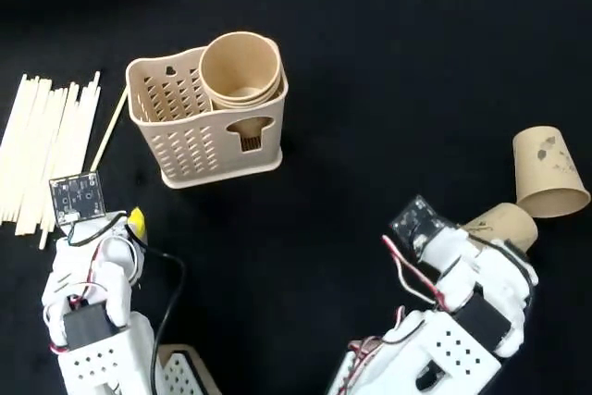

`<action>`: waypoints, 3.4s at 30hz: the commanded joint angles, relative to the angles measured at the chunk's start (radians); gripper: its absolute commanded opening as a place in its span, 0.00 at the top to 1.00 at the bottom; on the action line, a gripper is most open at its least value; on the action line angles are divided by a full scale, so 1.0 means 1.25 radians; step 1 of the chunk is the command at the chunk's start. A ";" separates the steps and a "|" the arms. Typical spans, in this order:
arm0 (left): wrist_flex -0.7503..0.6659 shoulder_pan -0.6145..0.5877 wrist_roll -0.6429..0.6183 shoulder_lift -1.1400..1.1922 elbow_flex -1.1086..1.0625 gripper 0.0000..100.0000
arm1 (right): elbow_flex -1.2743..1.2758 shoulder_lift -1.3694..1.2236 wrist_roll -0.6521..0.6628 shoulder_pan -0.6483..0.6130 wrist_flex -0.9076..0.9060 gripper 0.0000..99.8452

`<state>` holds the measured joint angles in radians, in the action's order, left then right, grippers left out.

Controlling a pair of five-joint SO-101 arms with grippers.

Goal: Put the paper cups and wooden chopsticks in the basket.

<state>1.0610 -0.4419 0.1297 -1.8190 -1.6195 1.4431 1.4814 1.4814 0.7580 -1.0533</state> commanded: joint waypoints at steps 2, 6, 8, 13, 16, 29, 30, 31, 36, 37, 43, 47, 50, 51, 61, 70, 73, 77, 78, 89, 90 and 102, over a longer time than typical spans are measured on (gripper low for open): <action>-0.011 0.008 0.004 -0.004 0.002 0.77 | 0.010 0.009 -0.139 -0.048 0.126 0.98; -0.011 0.008 0.004 -0.004 0.002 0.77 | 0.001 0.009 -0.151 -0.047 0.149 0.99; -0.011 0.008 0.004 -0.004 0.002 0.77 | -0.014 0.009 -0.152 -0.044 0.145 0.99; -0.011 0.008 0.004 -0.004 0.002 0.77 | -0.101 0.009 -0.215 -0.048 0.144 0.99; -0.011 0.008 0.004 -0.004 0.002 0.77 | -0.196 0.009 -0.253 -0.074 0.085 0.99; -0.011 0.008 0.004 -0.004 0.002 0.77 | -0.618 -0.015 -0.662 -0.460 -0.061 0.99; -0.011 0.008 0.004 -0.004 0.002 0.77 | -0.625 -0.031 -0.682 -0.496 -0.043 0.99; -0.011 0.007 0.002 -0.004 0.002 0.77 | -0.632 -0.055 -0.695 -0.534 -0.020 0.99; -0.012 0.007 0.004 -0.004 0.002 0.77 | -0.722 -0.242 -0.721 -0.642 0.039 0.99; -0.012 0.007 0.004 -0.004 0.002 0.77 | -0.764 -0.290 -0.748 -0.652 0.038 0.99; -0.012 0.007 0.004 -0.004 0.002 0.77 | -1.057 -0.587 -0.843 -0.750 -0.021 0.99; -0.012 0.007 0.004 -0.004 0.002 0.77 | -1.251 -0.759 -0.883 -0.794 -0.093 0.99; -0.012 0.007 0.004 -0.004 0.002 0.77 | -1.373 -0.852 -0.895 -0.819 -0.144 0.99; -0.012 0.007 0.004 -0.004 0.002 0.77 | -1.407 -0.878 -0.895 -0.829 -0.155 0.99; -0.012 0.007 0.004 -0.004 0.002 0.77 | -1.528 -1.038 -0.896 -0.905 -0.169 0.99; -0.012 0.007 0.004 -0.004 0.002 0.77 | -1.530 -1.094 -0.960 -0.919 -0.206 0.99; -0.012 0.007 0.004 -0.004 0.002 0.77 | -1.523 -1.097 -0.961 -0.924 -0.211 0.99; -0.012 0.007 0.004 -0.004 0.002 0.77 | -1.529 -1.098 -0.961 -0.930 -0.248 0.98; -0.012 0.007 0.004 -0.004 0.002 0.77 | -1.526 -1.098 -0.961 -0.935 -0.253 0.98; -0.012 0.008 0.004 -0.004 0.002 0.77 | -1.523 -1.114 -0.957 -0.950 -0.216 0.77; -0.012 0.008 0.004 -0.004 0.002 0.77 | -1.531 -1.114 -0.959 -0.950 -0.209 0.78; -0.012 0.008 0.004 -0.004 0.002 0.77 | -1.722 -1.123 -0.983 -0.966 -0.203 0.80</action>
<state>1.0610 -0.4419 0.1297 -1.8190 -1.6195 -0.6590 0.0775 0.2616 -0.4342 -1.3249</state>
